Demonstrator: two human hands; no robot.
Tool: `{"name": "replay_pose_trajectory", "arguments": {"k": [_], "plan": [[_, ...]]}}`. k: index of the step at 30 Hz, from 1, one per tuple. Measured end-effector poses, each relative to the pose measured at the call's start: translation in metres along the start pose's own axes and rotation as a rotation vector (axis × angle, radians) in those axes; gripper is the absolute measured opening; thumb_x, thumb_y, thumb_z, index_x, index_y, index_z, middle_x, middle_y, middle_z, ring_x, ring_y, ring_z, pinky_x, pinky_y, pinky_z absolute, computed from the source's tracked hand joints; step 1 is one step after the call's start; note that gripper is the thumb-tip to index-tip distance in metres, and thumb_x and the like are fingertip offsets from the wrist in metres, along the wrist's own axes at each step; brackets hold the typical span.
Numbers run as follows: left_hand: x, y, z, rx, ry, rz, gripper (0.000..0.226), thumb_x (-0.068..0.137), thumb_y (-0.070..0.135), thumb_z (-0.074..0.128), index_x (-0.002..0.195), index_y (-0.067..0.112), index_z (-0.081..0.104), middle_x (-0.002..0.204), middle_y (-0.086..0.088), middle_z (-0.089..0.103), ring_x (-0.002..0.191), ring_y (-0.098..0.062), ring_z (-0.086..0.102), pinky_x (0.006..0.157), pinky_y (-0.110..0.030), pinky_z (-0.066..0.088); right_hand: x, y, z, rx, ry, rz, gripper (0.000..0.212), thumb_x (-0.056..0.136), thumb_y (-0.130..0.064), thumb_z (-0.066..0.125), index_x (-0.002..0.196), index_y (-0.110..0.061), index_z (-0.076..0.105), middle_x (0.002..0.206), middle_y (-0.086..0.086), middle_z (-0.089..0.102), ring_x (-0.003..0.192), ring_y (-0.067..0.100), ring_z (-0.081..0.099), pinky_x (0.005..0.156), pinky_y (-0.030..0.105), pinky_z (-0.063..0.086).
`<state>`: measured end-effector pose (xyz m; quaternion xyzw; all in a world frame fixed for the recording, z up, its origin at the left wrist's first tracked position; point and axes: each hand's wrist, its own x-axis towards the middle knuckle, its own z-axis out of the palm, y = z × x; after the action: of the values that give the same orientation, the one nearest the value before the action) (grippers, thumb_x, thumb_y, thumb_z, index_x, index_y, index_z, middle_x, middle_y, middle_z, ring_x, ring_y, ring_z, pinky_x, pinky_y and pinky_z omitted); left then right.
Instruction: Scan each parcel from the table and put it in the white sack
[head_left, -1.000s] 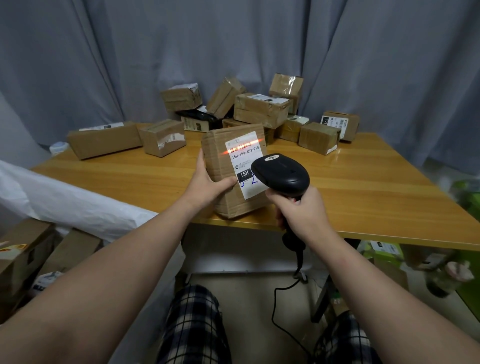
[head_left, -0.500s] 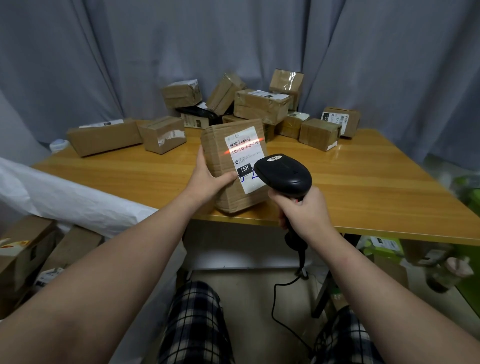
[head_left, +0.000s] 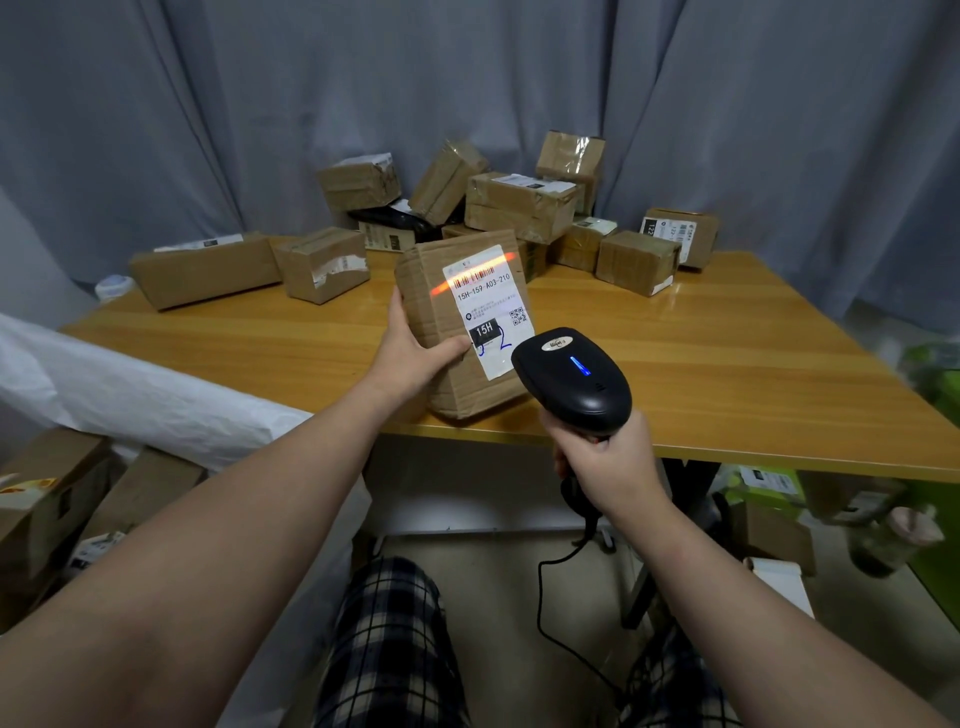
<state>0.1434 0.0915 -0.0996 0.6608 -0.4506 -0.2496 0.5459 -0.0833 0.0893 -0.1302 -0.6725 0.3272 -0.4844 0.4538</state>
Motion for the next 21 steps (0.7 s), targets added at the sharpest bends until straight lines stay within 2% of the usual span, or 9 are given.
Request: {"name": "replay_pose_trajectory", "arguments": {"k": [7, 9, 11, 14, 16, 19, 20, 21], "plan": [[-0.001, 0.0, 0.0, -0.015, -0.009, 0.012, 0.112, 0.075, 0.023, 0.08, 0.152, 0.031, -0.002, 0.146, -0.002, 0.04, 0.131, -0.02, 0.043, 0.103, -0.052, 0.043, 0.001, -0.003, 0.001, 0.03, -0.028, 0.009, 0.024, 0.083, -0.008, 0.072, 0.066, -0.016, 0.058, 0.043, -0.003, 0.052, 0.039, 0.013, 0.051, 0.047, 0.026, 0.043], [-0.004, 0.001, -0.001, -0.034, -0.006, 0.027, 0.111, 0.076, 0.022, 0.079, 0.152, 0.03, -0.002, 0.146, 0.0, 0.04, 0.129, -0.016, 0.044, 0.104, -0.048, 0.043, 0.002, -0.007, 0.005, 0.053, -0.034, -0.008, 0.024, 0.083, -0.01, 0.073, 0.065, -0.016, 0.057, 0.044, -0.002, 0.052, 0.039, 0.014, 0.05, 0.047, 0.025, 0.042], [-0.011, 0.004, -0.005, -0.048, 0.015, 0.045, 0.109, 0.078, 0.02, 0.078, 0.152, 0.027, -0.001, 0.139, 0.005, 0.042, 0.124, -0.01, 0.045, 0.104, -0.041, 0.043, 0.004, -0.014, 0.011, 0.083, -0.046, -0.032, 0.026, 0.082, -0.01, 0.073, 0.063, -0.017, 0.057, 0.045, -0.002, 0.052, 0.04, 0.014, 0.051, 0.047, 0.026, 0.042], [-0.024, 0.01, -0.022, -0.081, 0.099, 0.076, 0.103, 0.077, 0.02, 0.079, 0.151, 0.025, 0.007, 0.127, 0.012, 0.049, 0.122, -0.009, 0.051, 0.104, -0.039, 0.045, 0.006, -0.029, 0.029, 0.082, -0.105, -0.061, 0.024, 0.082, -0.009, 0.073, 0.065, -0.015, 0.058, 0.044, -0.004, 0.053, 0.041, 0.012, 0.051, 0.047, 0.024, 0.042], [-0.038, 0.013, -0.041, -0.078, 0.167, 0.093, 0.093, 0.077, 0.016, 0.078, 0.148, 0.02, 0.018, 0.122, 0.013, 0.052, 0.114, -0.004, 0.055, 0.099, -0.029, 0.048, 0.007, -0.038, 0.045, 0.093, -0.163, -0.059, 0.021, 0.082, -0.01, 0.073, 0.067, -0.012, 0.058, 0.045, -0.005, 0.052, 0.041, 0.011, 0.05, 0.047, 0.025, 0.042], [-0.064, 0.007, -0.083, -0.026, 0.266, 0.094, 0.087, 0.078, 0.011, 0.077, 0.146, 0.016, 0.024, 0.119, 0.008, 0.054, 0.092, 0.017, 0.056, 0.078, -0.006, 0.048, 0.003, -0.043, 0.075, 0.126, -0.296, -0.044, 0.016, 0.082, -0.009, 0.074, 0.074, -0.014, 0.061, 0.049, -0.011, 0.057, 0.047, 0.005, 0.053, 0.051, 0.022, 0.043], [-0.074, 0.002, -0.101, -0.005, 0.316, 0.103, 0.089, 0.076, 0.012, 0.079, 0.146, 0.015, 0.024, 0.12, 0.007, 0.054, 0.089, 0.02, 0.056, 0.077, -0.004, 0.047, 0.001, -0.043, 0.086, 0.12, -0.351, -0.031, 0.014, 0.081, -0.01, 0.075, 0.078, -0.016, 0.063, 0.052, -0.014, 0.059, 0.051, 0.002, 0.055, 0.053, 0.019, 0.043], [-0.083, -0.002, -0.118, 0.021, 0.368, 0.103, 0.093, 0.073, 0.016, 0.083, 0.146, 0.015, 0.025, 0.121, 0.007, 0.055, 0.093, 0.018, 0.056, 0.082, -0.008, 0.048, -0.001, -0.041, 0.097, 0.104, -0.412, -0.014, 0.012, 0.081, -0.012, 0.075, 0.082, -0.017, 0.064, 0.055, -0.017, 0.06, 0.054, -0.001, 0.056, 0.055, 0.018, 0.044]]}}
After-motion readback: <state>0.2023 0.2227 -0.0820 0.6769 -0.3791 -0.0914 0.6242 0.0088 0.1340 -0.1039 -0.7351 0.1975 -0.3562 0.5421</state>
